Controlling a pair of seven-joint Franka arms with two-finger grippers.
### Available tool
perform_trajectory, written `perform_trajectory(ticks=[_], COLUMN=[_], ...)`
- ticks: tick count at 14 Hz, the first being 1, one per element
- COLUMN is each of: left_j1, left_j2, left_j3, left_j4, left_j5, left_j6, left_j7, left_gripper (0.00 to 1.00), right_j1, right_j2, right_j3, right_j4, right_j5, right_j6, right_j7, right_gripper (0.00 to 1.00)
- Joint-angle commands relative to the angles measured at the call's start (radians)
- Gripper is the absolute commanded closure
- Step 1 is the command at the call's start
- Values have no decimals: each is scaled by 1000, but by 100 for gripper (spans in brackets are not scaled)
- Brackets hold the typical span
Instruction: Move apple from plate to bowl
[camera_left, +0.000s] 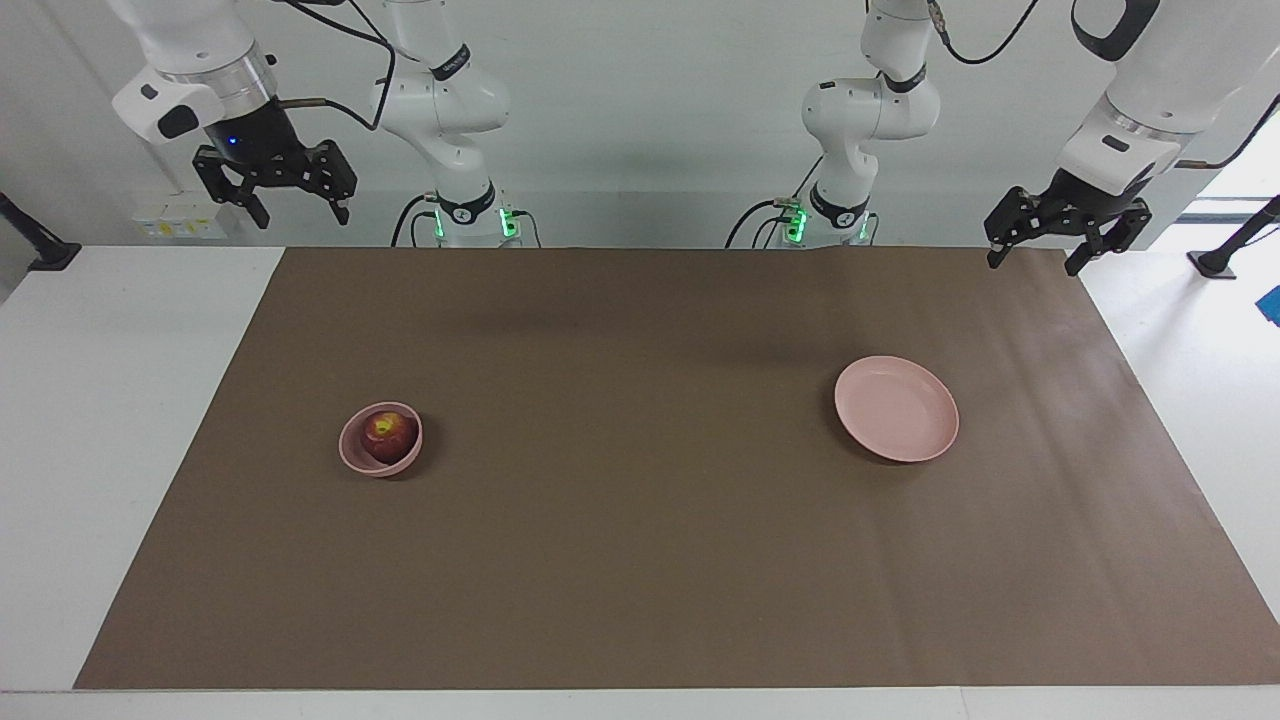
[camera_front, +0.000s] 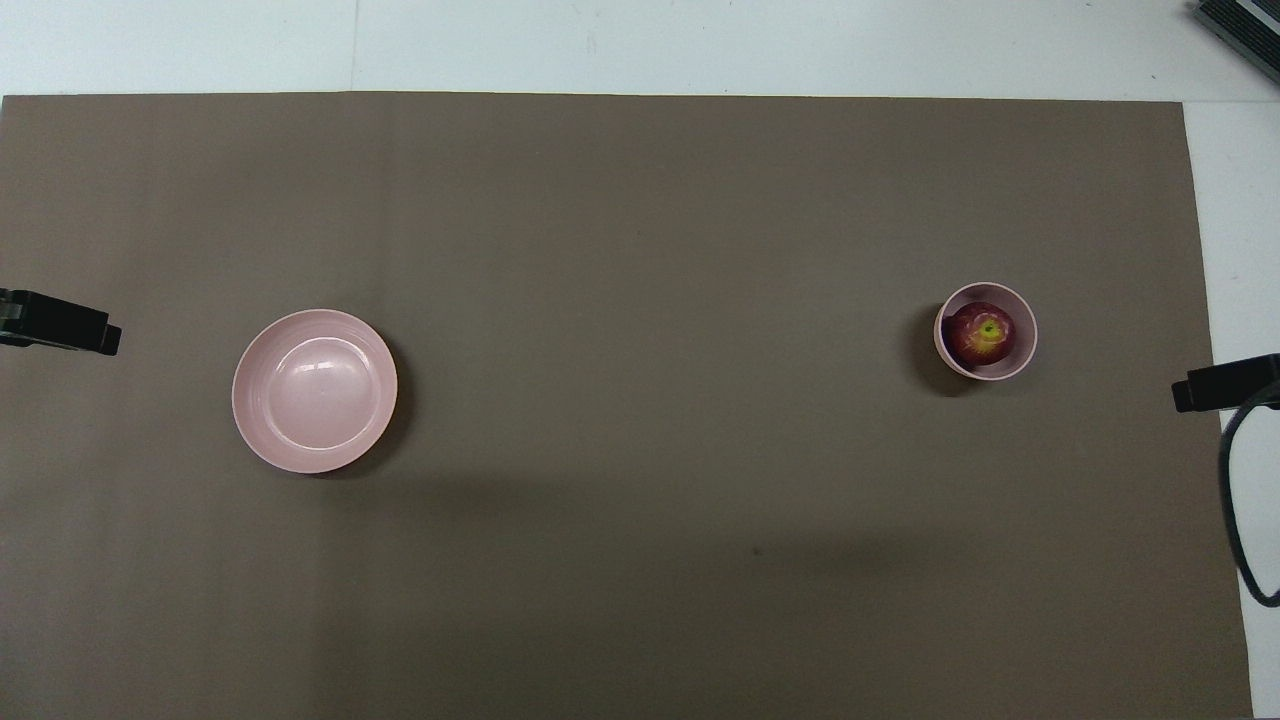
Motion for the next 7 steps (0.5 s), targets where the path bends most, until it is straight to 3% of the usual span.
perform_trajectory(ticks=[1,7], left_j1=[-5,-5], left_j2=[-7,-8], left_j3=[4,6], left_j4=[4,4], left_j5=[9,9], left_j6=[-1,-1], left_j7=[3,3], left_gripper=[0,0], right_j1=[-7,-7], right_j2=[1,2], right_j3=[8,7], right_j4=[1,5], right_j5=[15,23], right_j6=[10,8], right_j7=[30,22], right_gripper=[0,0])
